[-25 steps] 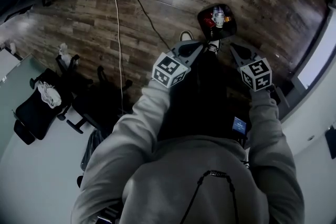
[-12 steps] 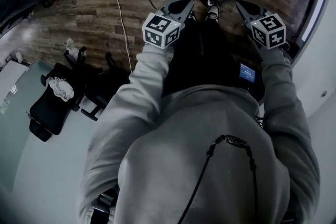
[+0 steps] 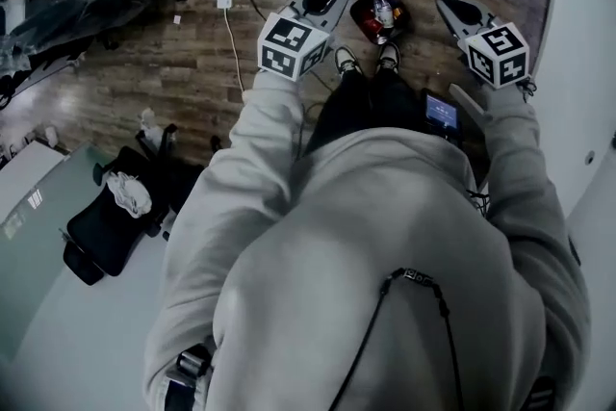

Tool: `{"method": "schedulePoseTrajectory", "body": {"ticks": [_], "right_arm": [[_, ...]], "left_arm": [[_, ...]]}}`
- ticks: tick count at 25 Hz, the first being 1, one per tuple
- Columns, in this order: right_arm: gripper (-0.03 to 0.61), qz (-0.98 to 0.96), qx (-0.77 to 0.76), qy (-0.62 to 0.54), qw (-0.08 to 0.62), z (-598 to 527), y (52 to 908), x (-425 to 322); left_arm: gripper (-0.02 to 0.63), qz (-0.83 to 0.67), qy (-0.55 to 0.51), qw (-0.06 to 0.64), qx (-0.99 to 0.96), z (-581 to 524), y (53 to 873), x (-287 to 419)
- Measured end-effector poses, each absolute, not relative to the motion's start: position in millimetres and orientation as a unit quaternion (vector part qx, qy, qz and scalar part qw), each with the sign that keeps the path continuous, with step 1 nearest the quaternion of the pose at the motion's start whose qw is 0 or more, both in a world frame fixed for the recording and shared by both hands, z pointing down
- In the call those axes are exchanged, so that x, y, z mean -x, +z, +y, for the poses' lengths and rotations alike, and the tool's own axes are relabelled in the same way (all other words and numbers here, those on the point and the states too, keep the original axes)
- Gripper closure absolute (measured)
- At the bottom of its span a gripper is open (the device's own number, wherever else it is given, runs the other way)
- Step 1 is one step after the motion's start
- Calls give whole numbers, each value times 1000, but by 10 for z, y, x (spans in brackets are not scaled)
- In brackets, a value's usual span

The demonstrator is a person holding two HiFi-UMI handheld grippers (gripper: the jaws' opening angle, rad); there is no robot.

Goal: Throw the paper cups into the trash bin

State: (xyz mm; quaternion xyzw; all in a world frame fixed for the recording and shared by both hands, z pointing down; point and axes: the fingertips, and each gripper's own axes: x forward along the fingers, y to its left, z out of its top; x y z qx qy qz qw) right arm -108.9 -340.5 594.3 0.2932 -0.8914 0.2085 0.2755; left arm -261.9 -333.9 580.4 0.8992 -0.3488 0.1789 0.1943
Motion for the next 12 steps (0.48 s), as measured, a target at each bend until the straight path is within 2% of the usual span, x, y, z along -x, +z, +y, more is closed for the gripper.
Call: {"method": "schedulePoseTrajectory", "body": {"ticks": [4, 8, 12], "right_arm": [[558, -896, -294, 188, 274, -3300, 5542, 1050], [558, -907, -313, 156, 235, -3468, 4952, 1124], [558, -916, -319, 117, 213, -3526, 4458, 1064]], "left_arm": [[615, -314, 173, 151, -921, -3303, 5313, 2400], [615, -349, 123, 140, -918, -3608, 4744, 2415], [615, -331, 114, 101, -931, -3719, 4334, 2248]]}}
